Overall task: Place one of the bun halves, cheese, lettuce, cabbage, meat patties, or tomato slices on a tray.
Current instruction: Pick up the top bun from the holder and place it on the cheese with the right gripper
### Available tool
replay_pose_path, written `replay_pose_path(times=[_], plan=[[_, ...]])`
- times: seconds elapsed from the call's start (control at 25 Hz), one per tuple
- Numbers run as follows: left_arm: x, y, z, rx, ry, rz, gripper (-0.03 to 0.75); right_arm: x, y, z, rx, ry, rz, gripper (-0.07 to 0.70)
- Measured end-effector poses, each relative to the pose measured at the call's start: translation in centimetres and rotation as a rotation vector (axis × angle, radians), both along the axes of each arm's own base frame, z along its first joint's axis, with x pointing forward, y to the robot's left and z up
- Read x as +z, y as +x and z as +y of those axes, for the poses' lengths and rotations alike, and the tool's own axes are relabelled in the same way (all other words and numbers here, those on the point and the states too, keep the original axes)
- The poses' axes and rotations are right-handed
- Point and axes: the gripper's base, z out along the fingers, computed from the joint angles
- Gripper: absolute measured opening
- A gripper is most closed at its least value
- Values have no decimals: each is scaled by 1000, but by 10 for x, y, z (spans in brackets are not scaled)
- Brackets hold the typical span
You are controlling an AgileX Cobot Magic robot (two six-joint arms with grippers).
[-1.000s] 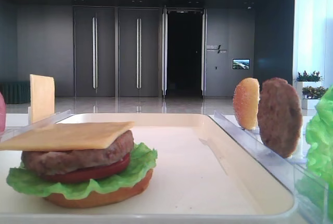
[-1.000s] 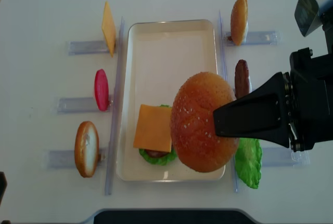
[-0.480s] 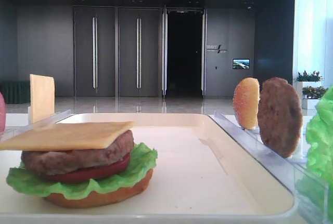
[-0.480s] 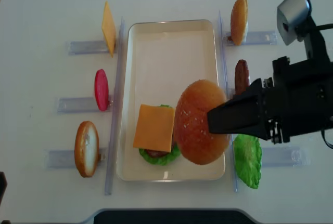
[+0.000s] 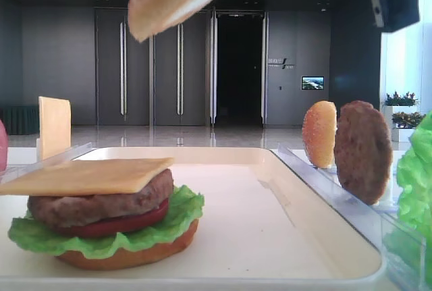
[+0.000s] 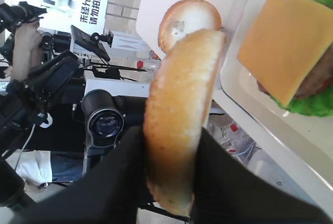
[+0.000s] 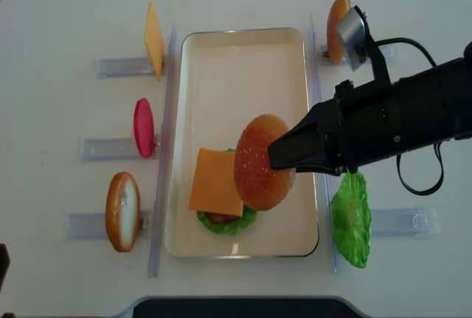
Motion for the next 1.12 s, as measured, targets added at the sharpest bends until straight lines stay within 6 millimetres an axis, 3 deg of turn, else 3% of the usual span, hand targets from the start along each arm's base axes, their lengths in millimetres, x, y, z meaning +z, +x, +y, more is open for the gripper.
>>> replay_pose_path(times=[0.24, 0.76, 1.12], plan=[[0, 0, 0, 0, 0, 0, 219, -22, 11, 4, 6, -17, 32, 232], [0, 0, 0, 0, 0, 0, 219, -29, 15, 7, -8, -10, 33, 233], [0, 0, 0, 0, 0, 0, 219, -47, 11, 39, 15, 58, 73, 232]])
